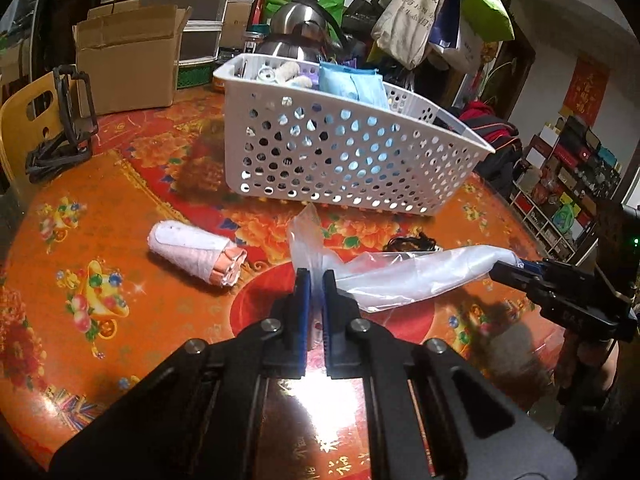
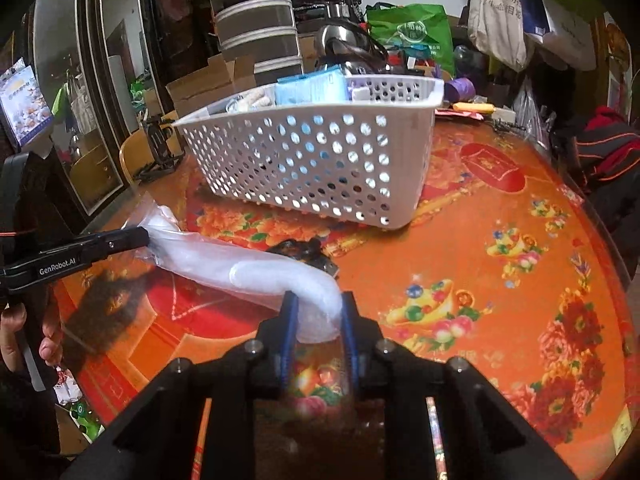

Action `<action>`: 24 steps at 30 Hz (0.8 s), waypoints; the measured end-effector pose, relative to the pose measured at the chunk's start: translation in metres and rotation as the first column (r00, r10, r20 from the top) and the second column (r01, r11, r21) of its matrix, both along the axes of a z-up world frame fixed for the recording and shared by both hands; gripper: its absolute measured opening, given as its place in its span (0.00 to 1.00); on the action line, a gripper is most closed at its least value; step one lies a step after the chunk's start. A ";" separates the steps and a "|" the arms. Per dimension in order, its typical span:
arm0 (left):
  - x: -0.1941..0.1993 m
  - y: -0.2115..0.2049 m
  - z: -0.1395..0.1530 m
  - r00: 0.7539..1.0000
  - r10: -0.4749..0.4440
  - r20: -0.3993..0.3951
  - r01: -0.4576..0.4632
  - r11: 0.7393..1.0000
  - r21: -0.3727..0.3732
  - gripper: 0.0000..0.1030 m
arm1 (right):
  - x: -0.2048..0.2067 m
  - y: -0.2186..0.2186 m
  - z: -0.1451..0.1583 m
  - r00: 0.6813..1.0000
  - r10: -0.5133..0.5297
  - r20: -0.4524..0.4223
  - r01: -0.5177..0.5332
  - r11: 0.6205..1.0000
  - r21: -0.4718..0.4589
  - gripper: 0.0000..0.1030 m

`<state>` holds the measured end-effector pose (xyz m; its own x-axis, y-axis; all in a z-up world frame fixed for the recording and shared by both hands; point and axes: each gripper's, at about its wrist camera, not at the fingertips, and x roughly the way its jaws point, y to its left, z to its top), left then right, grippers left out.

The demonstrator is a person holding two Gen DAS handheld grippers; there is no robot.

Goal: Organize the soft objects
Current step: 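Carry the plastic bag over the basket and open both grippers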

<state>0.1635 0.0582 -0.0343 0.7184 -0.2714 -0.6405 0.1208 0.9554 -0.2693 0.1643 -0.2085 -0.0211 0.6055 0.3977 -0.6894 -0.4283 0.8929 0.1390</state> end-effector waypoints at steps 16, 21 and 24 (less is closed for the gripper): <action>-0.004 0.015 0.098 0.987 -0.001 0.163 0.009 0.999 -0.050 0.04 | 0.005 0.002 0.086 0.987 0.017 0.162 -0.020 1.000 0.019 0.18; 0.028 0.018 0.148 0.976 -0.005 0.217 0.017 0.998 -0.054 0.04 | 0.029 0.002 0.126 0.976 0.003 0.218 -0.010 0.999 0.031 0.18; 0.057 0.018 0.172 0.972 -0.006 0.236 0.017 0.999 -0.044 0.04 | 0.056 0.002 0.147 0.973 -0.010 0.229 0.002 0.999 0.037 0.18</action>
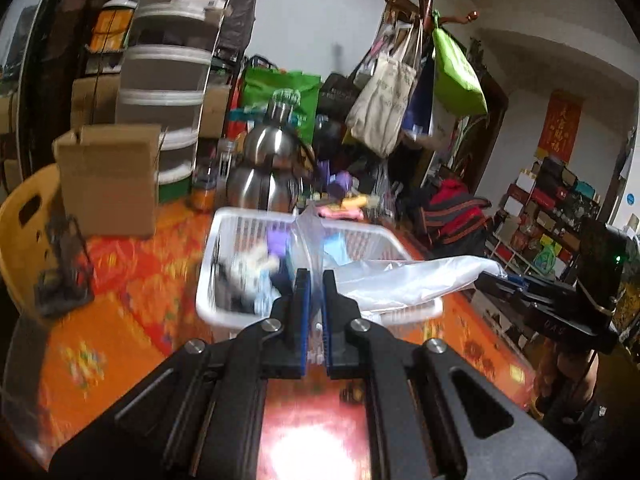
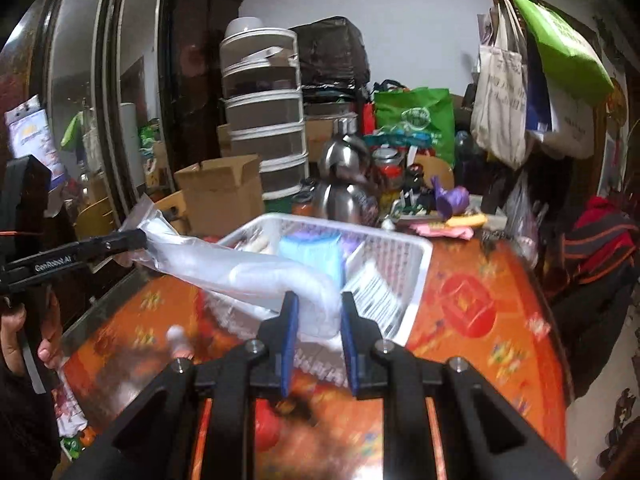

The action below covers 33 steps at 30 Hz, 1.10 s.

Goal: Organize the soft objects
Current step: 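Carry the plastic bag over the basket and open both grippers, then move both grippers to the black cable and pink rolled towel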

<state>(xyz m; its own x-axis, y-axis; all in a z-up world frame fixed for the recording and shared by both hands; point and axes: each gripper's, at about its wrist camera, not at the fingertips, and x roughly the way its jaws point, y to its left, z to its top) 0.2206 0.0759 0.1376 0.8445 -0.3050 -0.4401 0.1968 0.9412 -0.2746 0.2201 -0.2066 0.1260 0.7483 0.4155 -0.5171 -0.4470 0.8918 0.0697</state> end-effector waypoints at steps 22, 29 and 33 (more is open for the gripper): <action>0.181 -0.013 -0.041 0.981 0.084 -0.177 -0.068 0.993 0.096 0.05 | 0.158 0.022 -0.048 0.986 -0.097 -0.137 0.083 0.991 -0.101 0.18; 0.183 -0.003 -0.061 0.975 0.094 -0.200 -0.080 0.994 0.080 0.48 | 0.156 0.017 -0.050 0.983 -0.135 -0.121 0.123 0.988 -0.098 0.40; 0.178 -0.011 -0.062 0.978 0.108 -0.177 -0.085 0.988 0.132 0.68 | 0.152 0.011 -0.047 0.981 -0.173 -0.084 0.166 0.982 -0.090 0.70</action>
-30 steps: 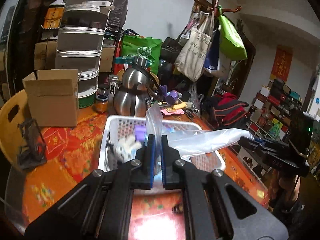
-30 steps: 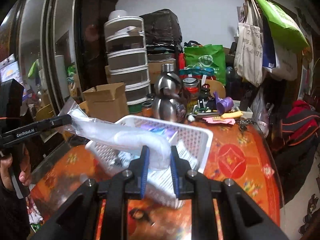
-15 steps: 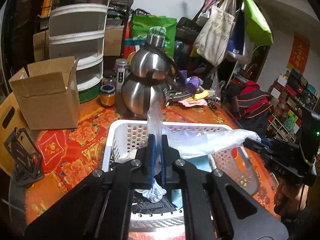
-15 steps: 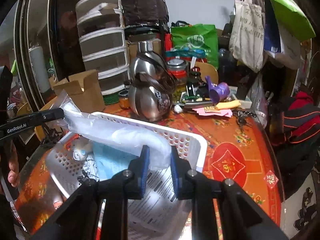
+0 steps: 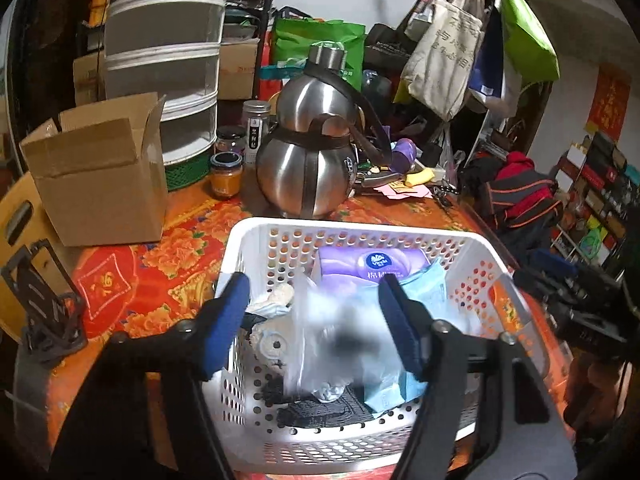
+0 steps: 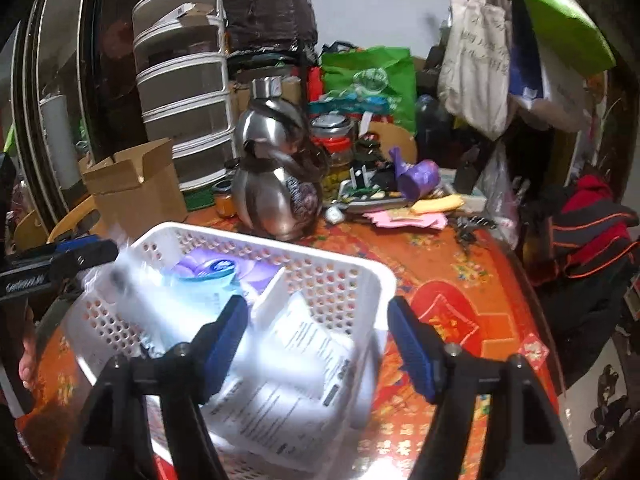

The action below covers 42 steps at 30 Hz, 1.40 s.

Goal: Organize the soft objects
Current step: 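Move both grippers to the black cable and pink rolled towel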

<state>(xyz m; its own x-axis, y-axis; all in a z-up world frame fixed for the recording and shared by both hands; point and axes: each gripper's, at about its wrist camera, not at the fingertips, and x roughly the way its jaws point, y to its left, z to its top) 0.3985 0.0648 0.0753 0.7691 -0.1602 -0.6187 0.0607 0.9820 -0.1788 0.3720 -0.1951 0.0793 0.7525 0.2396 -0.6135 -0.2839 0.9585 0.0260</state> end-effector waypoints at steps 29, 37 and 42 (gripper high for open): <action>-0.155 0.022 -0.018 0.987 0.121 0.104 -0.134 0.984 0.122 0.91 | -0.129 -0.032 -0.008 0.999 0.034 -0.019 -0.030 0.983 0.181 0.82; -0.203 0.051 -0.085 0.991 0.135 -0.025 -0.131 0.985 0.113 0.96 | -0.158 -0.003 -0.075 0.981 0.077 -0.179 -0.055 0.991 0.123 0.83; -0.196 0.056 -0.114 0.989 0.117 -0.091 -0.103 0.983 0.153 0.96 | -0.144 0.018 -0.113 0.954 0.100 -0.282 -0.076 0.993 0.093 0.83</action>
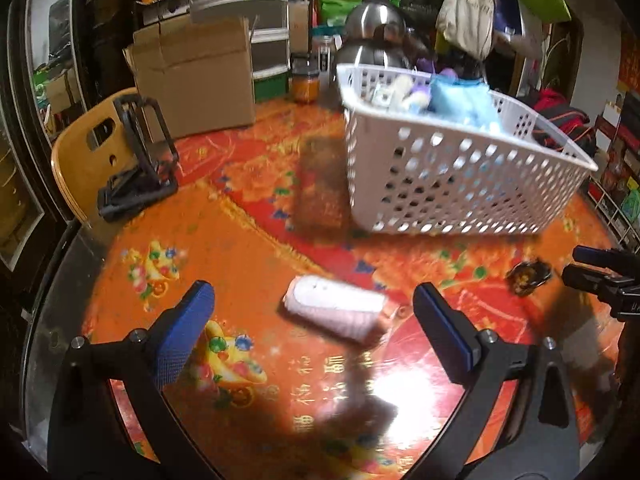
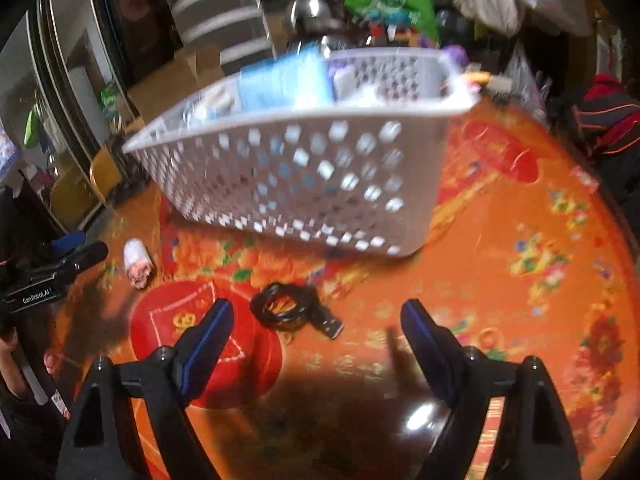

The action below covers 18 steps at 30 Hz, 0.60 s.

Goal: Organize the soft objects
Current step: 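Move both grippers to the black cable and pink rolled towel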

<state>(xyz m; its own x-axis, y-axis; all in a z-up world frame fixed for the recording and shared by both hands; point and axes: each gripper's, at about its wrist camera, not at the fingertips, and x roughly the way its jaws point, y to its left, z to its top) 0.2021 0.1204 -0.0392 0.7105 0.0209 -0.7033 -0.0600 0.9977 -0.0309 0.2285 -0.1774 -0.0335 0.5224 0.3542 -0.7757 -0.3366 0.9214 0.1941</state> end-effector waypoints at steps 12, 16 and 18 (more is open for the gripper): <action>0.034 -0.011 -0.032 0.995 -0.051 -0.081 0.050 0.999 -0.014 0.96 | 0.009 0.022 -0.025 1.000 0.019 -0.014 -0.020 0.996 -0.092 0.83; 0.039 -0.015 -0.038 0.993 -0.065 -0.098 0.063 0.998 -0.024 0.96 | 0.008 0.023 -0.025 1.000 0.025 -0.007 -0.025 0.993 -0.114 0.83; 0.041 -0.015 -0.039 0.992 -0.068 -0.102 0.065 0.997 -0.032 0.96 | 0.009 0.027 -0.025 1.000 0.028 -0.001 -0.028 0.991 -0.128 0.83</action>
